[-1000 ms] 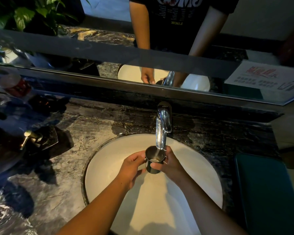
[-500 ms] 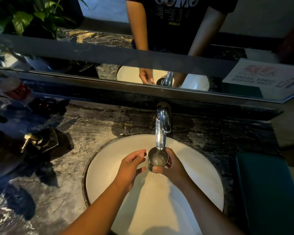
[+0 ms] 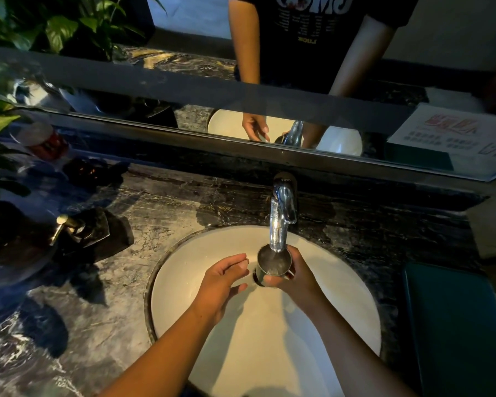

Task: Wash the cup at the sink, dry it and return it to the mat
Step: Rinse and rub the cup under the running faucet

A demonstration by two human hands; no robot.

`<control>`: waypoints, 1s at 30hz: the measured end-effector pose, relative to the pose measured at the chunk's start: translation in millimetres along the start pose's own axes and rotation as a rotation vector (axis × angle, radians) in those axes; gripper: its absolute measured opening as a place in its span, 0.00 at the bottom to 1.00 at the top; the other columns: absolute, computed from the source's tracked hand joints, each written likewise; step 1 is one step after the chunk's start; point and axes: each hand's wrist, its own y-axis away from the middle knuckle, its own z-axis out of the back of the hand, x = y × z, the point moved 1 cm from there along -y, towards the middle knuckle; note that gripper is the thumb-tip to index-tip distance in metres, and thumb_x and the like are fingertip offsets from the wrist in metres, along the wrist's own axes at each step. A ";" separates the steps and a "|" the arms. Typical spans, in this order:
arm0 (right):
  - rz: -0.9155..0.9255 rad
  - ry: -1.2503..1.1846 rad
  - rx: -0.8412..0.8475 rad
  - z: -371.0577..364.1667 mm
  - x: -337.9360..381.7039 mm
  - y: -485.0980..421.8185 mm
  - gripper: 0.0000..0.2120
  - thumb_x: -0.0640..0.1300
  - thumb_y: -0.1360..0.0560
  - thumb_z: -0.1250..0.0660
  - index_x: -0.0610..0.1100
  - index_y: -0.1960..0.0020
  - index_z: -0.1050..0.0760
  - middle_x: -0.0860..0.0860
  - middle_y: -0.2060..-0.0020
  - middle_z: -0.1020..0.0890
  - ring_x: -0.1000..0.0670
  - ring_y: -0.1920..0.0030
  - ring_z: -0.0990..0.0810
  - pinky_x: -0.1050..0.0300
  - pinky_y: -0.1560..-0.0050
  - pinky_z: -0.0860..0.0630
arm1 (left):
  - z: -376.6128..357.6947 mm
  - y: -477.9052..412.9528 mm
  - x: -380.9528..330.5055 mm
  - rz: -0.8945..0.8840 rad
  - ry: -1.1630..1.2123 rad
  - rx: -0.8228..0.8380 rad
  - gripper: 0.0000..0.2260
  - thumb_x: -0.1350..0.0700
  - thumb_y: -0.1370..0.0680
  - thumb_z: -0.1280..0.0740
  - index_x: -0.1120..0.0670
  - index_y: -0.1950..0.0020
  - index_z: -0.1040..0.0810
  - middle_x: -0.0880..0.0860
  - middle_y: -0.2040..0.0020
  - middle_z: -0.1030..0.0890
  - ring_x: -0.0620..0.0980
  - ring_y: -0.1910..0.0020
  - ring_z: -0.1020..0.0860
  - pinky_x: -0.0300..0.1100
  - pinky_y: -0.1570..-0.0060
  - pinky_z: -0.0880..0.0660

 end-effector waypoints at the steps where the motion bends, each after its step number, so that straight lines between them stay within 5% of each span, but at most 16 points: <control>1: -0.005 0.008 0.012 0.1 -1.6 0.9 0.35 0.50 0.40 0.20 0.63 0.36 0.28 0.58 0.41 0.17 0.56 0.41 0.19 0.59 0.44 0.22 | 0.6 0.3 -0.2 -0.001 0.002 0.001 0.10 0.59 0.21 0.29 0.53 0.39 0.17 0.53 0.42 0.15 0.55 0.40 0.19 0.54 0.38 0.22; 7: -0.016 0.012 -0.004 4.1 -6.3 -2.2 0.32 0.50 0.41 0.20 0.67 0.40 0.26 0.64 0.46 0.17 0.61 0.44 0.19 0.63 0.47 0.21 | 3.6 1.8 3.3 0.011 -0.025 -0.003 0.11 0.61 0.21 0.30 0.55 0.38 0.18 0.53 0.43 0.14 0.57 0.38 0.19 0.56 0.36 0.24; 10: -0.024 0.024 0.011 2.5 -9.1 -1.5 0.32 0.50 0.42 0.20 0.67 0.41 0.25 0.60 0.45 0.17 0.56 0.42 0.19 0.56 0.41 0.21 | 6.8 2.8 7.4 0.018 -0.024 -0.005 0.11 0.61 0.21 0.29 0.54 0.39 0.17 0.52 0.46 0.13 0.56 0.39 0.19 0.55 0.37 0.24; 25: -0.011 -0.008 0.024 -1.8 -9.6 -4.5 0.34 0.52 0.42 0.22 0.56 0.38 0.27 0.53 0.42 0.18 0.50 0.39 0.20 0.52 0.37 0.22 | 4.9 2.5 8.7 0.034 -0.008 0.009 0.11 0.58 0.21 0.29 0.54 0.39 0.18 0.55 0.42 0.15 0.56 0.39 0.19 0.53 0.38 0.23; 30: -0.010 0.019 -0.020 -2.7 -13.4 -2.3 0.32 0.54 0.42 0.22 0.59 0.39 0.27 0.57 0.44 0.18 0.56 0.43 0.19 0.54 0.40 0.22 | 4.9 2.2 9.9 0.043 0.004 0.009 0.11 0.58 0.21 0.29 0.54 0.40 0.17 0.55 0.42 0.14 0.56 0.40 0.18 0.50 0.42 0.22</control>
